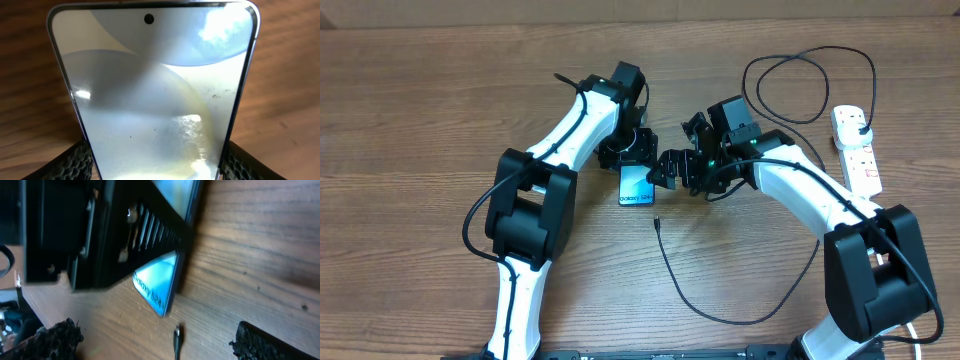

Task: Plug charger to phone and switch on socket
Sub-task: 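Grasp the phone's side with the right gripper and raise it upright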

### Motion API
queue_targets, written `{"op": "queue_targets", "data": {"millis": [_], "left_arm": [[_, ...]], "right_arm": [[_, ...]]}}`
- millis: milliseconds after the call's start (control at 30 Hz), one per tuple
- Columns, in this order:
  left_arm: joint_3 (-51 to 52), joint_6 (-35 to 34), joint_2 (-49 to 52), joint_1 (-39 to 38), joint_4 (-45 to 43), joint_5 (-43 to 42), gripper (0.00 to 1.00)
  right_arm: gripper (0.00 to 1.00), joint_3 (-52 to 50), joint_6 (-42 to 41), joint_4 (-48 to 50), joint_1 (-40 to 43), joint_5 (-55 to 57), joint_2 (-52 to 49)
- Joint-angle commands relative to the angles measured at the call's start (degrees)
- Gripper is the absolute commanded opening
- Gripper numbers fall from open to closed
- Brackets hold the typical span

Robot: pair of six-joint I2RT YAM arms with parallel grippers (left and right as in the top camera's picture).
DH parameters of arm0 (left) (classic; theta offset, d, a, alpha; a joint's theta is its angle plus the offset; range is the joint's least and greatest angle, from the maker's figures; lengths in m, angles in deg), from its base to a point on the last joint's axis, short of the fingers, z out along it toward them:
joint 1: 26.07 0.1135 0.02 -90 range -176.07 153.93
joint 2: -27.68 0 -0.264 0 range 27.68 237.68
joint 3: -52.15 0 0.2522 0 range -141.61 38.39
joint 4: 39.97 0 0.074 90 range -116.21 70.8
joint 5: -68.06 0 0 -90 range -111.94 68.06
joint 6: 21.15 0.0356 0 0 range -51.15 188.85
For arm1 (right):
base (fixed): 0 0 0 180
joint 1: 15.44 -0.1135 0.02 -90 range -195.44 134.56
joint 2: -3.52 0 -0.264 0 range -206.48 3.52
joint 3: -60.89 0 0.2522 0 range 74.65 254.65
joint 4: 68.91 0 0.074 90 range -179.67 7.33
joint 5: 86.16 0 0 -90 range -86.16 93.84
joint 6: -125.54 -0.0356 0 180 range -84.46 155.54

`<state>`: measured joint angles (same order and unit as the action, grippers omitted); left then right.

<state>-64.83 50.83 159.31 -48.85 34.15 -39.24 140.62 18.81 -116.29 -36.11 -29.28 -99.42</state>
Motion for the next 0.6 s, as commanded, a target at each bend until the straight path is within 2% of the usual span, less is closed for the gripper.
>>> {"op": "queue_targets", "data": {"millis": [0,200,333,567], "left_arm": [[4.0,5.5,7.8,0.3,1.1,-12.0,0.52],[4.0,6.5,7.8,1.3,2.8,-17.3,0.54],[4.0,7.3,7.8,0.9,3.8,-17.3,0.53],[4.0,7.8,7.8,-0.2,5.3,-17.4,0.53]], "right_arm": [[1.0,-4.1,-3.5,4.3,0.0,-1.7,-0.1],[1.0,-10.8,-9.4,17.8,0.0,-6.1,-0.1],[1.0,-11.6,-11.4,20.2,-0.3,-6.0,-0.9],[0.79,-11.6,-12.2,21.4,-1.1,-6.0,-1.7]]}}
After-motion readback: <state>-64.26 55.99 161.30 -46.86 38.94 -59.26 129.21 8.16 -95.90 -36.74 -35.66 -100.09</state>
